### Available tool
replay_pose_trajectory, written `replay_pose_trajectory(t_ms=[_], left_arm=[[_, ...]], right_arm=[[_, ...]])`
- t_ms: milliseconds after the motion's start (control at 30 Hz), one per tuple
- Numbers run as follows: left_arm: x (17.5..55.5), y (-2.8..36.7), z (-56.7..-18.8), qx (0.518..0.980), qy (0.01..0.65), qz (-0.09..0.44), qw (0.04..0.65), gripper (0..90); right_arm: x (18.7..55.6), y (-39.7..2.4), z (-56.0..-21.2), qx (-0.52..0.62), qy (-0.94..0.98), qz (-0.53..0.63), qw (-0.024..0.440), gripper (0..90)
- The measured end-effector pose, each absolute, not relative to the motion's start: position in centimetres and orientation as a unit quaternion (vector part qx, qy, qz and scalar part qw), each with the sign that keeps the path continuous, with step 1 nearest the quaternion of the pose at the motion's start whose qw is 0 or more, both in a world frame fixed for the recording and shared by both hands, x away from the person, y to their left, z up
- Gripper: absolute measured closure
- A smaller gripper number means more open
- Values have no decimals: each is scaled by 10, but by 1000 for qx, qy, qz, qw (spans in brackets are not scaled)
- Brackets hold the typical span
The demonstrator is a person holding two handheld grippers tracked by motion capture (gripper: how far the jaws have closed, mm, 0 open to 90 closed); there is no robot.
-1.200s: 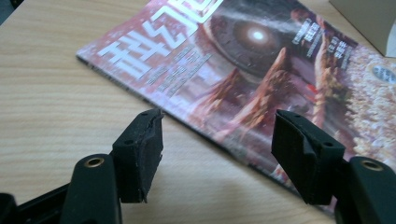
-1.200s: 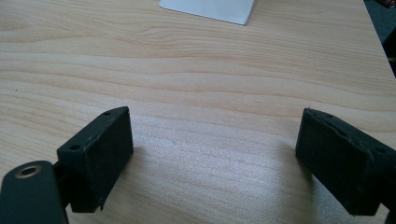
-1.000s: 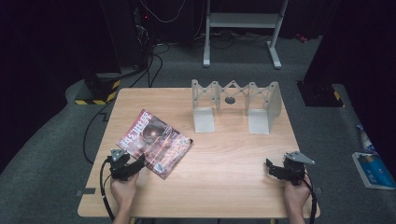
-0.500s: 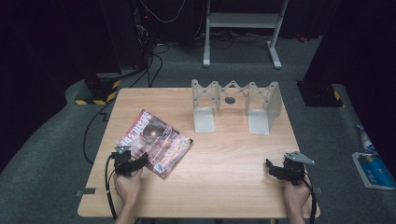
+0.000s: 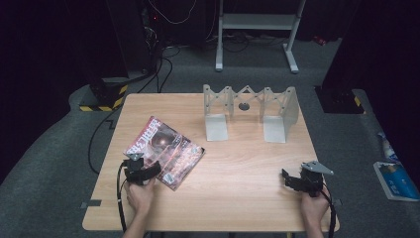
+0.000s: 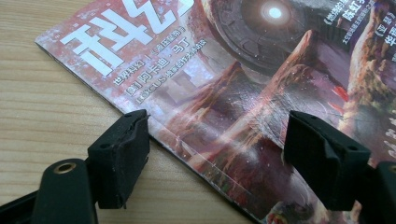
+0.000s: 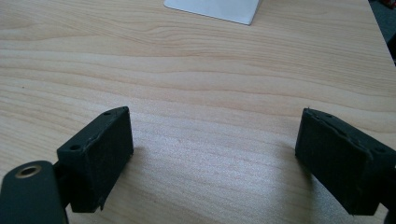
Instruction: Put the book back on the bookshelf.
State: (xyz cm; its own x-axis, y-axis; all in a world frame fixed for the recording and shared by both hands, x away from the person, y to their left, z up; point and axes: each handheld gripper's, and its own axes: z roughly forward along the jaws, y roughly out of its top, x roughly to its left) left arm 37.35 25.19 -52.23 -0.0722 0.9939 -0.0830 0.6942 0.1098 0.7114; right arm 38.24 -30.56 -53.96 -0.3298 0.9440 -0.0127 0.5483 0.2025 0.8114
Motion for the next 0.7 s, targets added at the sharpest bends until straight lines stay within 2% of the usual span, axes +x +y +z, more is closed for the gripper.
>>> replay_pose_trajectory(t_ms=[700], left_arm=[[372,251,-521,622,683,251,289,266]], right_arm=[[382,-306,-540,512,728,369,268,109]])
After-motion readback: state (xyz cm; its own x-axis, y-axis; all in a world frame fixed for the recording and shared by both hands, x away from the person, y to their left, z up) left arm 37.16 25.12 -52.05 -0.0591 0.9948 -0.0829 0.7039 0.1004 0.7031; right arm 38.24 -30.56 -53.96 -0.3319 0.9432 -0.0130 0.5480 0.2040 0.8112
